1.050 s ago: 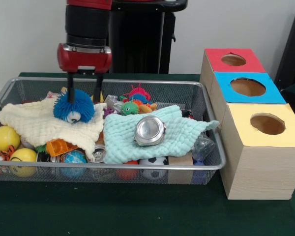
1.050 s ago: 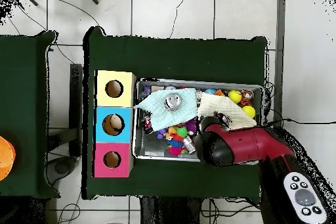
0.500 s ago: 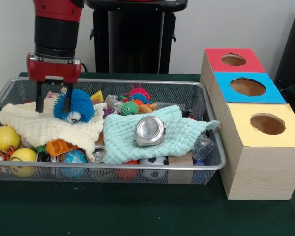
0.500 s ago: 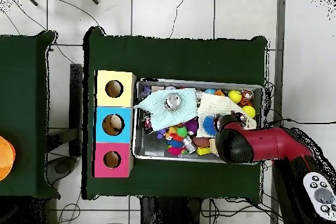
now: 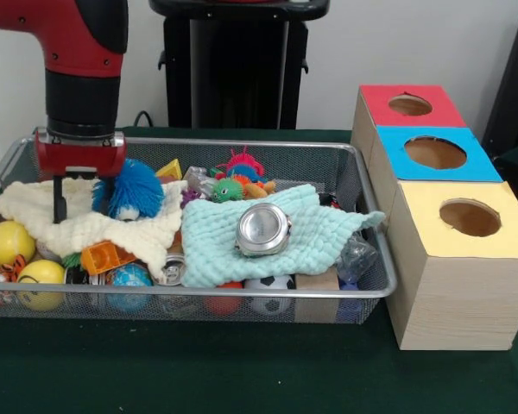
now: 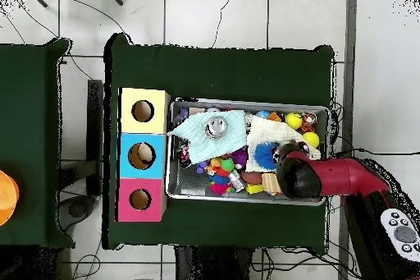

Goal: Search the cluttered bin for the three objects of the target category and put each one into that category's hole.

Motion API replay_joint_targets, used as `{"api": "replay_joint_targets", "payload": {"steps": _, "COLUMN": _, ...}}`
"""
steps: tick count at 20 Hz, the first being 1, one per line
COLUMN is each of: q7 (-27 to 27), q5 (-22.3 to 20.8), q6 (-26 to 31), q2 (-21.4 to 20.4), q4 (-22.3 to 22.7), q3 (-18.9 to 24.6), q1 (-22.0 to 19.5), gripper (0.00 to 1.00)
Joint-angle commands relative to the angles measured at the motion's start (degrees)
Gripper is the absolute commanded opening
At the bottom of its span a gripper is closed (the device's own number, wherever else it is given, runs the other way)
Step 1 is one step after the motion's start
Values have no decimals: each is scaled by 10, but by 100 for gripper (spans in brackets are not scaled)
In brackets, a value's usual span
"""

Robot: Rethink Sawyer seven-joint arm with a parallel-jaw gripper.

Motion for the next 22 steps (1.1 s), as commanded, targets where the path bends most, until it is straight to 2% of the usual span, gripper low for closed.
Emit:
{"api": "replay_joint_targets", "payload": {"steps": 1, "q7": -118, "q5": -32, "q6": 77, "q2": 81, "q4": -41, "q3": 38, "q1": -13, "gripper": 100}}
{"api": "replay_joint_targets", "payload": {"steps": 9, "q7": -136, "q5": -48, "q6": 72, "q2": 130, "q4": -83, "q3": 48, "q1": -14, "gripper": 100}}
{"api": "replay_joint_targets", "payload": {"steps": 13, "q7": -122, "q5": -51, "q6": 66, "q2": 133, "q4": -85, "q3": 43, "q1": -3, "gripper": 100}}
{"api": "replay_joint_targets", "payload": {"steps": 14, "q7": -126, "q5": -52, "q6": 41, "q2": 136, "q4": -73, "q3": 62, "q1": -21, "gripper": 0}}
{"api": "replay_joint_targets", "payload": {"steps": 16, "q7": -82, "q5": -71, "q6": -42, "q2": 135, "q4": -53, "q3": 70, "q1": -35, "gripper": 0}}
{"api": "replay_joint_targets", "payload": {"steps": 17, "q7": -63, "q5": -75, "q6": -61, "q2": 131, "q4": -48, "q3": 63, "q1": -28, "gripper": 0}}
{"api": "replay_joint_targets", "payload": {"steps": 18, "q7": -45, "q5": -81, "q6": -71, "q2": 126, "q4": -47, "q3": 49, "q1": -14, "gripper": 0}}
{"api": "replay_joint_targets", "payload": {"steps": 19, "q7": -35, "q5": -84, "q6": -55, "q2": 116, "q4": -47, "q3": 28, "q1": 9, "gripper": 0}}
{"api": "replay_joint_targets", "payload": {"steps": 21, "q7": 19, "q5": -82, "q6": -85, "q2": 107, "q4": -37, "q3": -1, "q1": 30, "gripper": 0}}
{"api": "replay_joint_targets", "payload": {"steps": 22, "q7": 34, "q5": -79, "q6": -83, "q2": 101, "q4": -34, "q3": -13, "q1": 42, "gripper": 0}}
